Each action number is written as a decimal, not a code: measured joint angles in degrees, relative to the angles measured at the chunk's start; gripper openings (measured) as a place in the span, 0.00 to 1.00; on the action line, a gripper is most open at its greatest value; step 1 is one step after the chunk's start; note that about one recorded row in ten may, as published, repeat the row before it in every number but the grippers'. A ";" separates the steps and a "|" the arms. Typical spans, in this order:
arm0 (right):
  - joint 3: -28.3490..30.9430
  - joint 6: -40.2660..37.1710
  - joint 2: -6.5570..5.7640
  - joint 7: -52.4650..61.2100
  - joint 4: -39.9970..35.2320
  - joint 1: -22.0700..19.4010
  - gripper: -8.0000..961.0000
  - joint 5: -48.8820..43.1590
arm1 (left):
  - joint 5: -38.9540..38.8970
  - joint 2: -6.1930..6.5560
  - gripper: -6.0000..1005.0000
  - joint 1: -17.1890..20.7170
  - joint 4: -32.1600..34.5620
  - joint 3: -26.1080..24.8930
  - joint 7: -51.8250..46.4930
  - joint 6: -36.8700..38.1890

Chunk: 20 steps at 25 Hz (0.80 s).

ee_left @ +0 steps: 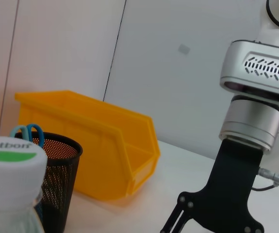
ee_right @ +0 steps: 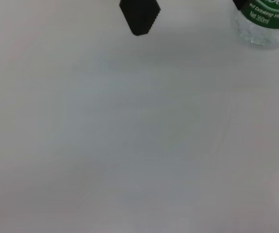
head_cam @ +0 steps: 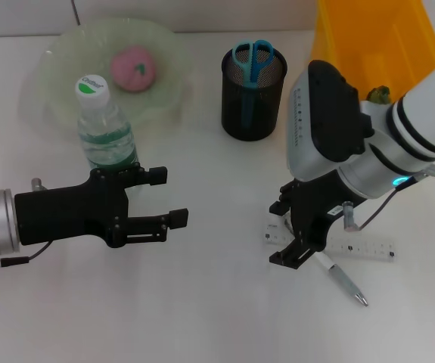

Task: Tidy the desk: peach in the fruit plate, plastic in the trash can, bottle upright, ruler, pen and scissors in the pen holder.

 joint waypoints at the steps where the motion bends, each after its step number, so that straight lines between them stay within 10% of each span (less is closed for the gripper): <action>1: -0.43 0.65 0.00 0.18 0.41 0.14 0.78 0.04 | 0.00 0.00 0.84 0.00 0.00 0.00 0.00 -0.01; 12: -1.33 3.42 0.07 0.02 4.01 1.06 0.74 3.41 | 0.03 -0.03 0.84 0.06 -0.08 0.00 0.00 -0.33; 20: -1.02 3.45 -0.01 0.29 4.22 0.86 0.49 3.23 | 0.03 -0.02 0.84 0.41 -0.08 0.08 0.18 -0.27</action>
